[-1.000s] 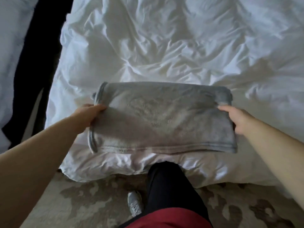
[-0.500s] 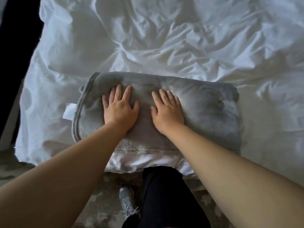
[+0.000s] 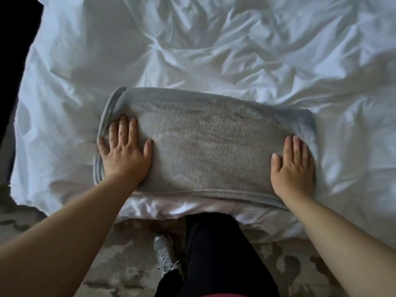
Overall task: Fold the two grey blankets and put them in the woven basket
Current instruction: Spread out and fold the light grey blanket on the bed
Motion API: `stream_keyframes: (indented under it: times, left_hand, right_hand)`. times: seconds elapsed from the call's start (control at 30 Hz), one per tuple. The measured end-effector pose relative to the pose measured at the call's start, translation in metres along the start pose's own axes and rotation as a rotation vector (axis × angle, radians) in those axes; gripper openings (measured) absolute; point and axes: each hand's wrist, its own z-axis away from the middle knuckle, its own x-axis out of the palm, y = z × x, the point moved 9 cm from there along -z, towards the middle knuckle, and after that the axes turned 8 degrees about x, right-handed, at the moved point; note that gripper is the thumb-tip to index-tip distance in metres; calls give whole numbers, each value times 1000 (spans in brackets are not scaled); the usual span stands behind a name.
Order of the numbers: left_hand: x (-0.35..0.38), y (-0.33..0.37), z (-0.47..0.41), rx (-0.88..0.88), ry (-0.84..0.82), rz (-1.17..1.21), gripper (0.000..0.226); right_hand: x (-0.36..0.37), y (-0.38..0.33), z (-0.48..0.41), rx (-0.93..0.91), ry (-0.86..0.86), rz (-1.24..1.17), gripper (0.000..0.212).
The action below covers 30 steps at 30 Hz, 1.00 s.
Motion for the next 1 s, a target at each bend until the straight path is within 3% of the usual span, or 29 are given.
stream_keyframes:
  times: [0.1,0.23,0.27,0.33,0.4,0.5,0.6,0.73,1.0]
  left_hand:
    - [-19,26,0,-52,-8,75,64]
    - [-45,82,11,80,34,225,63]
    - [-49,99,15,159,49,273,61]
    - [-53,128,21,291,60,390,53]
    - [-46,144,22,322,13,510,41]
    - [-22,141,13,195,-157,631,29]
    - [-8,134,6,81,-296,768,23]
    - [5,149,13,-125,-527,1348,18]
    - [20,150,14,-205,-566,1317,20]
  right_hand:
    - [-14,11,-11,66,-12,-247,58]
    - [-32,53,-19,469,29,-602,63]
    - [-29,64,-19,606,-15,-699,65]
    - [-5,68,-18,788,-293,-987,58]
    - [8,62,-19,805,-551,-1072,35]
    - [12,62,-22,737,-712,-1061,17]
    - [11,64,-21,717,-770,-1083,15]
    - [21,54,-6,750,-904,-1081,28]
    - [14,36,0,740,-908,-978,24]
